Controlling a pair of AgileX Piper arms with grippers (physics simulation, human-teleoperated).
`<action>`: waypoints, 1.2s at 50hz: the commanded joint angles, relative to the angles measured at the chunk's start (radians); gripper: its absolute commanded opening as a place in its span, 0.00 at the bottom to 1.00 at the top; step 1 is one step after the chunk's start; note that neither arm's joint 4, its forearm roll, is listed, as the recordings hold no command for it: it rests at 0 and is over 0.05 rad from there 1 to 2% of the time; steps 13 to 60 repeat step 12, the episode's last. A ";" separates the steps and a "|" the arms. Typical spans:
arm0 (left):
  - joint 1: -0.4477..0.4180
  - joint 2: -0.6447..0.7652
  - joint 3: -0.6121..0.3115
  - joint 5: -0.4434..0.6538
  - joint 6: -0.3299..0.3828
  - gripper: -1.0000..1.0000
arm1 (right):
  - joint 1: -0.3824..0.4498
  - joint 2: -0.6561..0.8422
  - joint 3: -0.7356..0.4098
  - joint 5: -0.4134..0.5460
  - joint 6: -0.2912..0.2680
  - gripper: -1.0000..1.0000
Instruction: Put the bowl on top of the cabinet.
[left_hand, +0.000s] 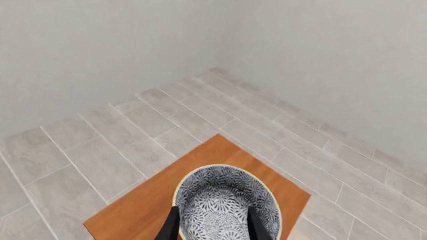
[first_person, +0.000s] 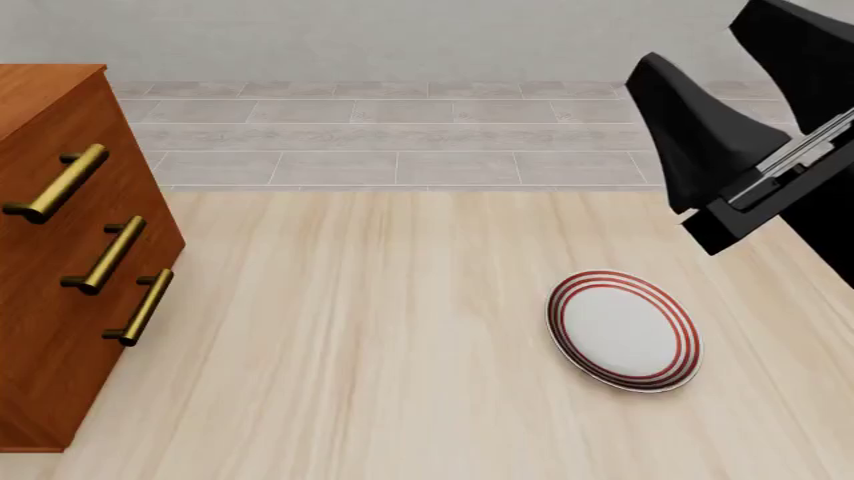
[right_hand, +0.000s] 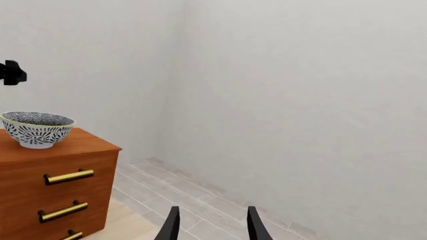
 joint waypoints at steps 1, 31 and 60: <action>0.000 -0.025 -0.030 0.025 -0.008 1.00 | -0.001 -0.007 -0.002 0.005 0.000 1.00; -0.008 -0.035 -0.053 0.043 -0.018 1.00 | 0.000 -0.011 -0.002 0.007 0.000 1.00; -0.008 -0.035 -0.053 0.043 -0.018 1.00 | 0.000 -0.011 -0.002 0.007 0.000 1.00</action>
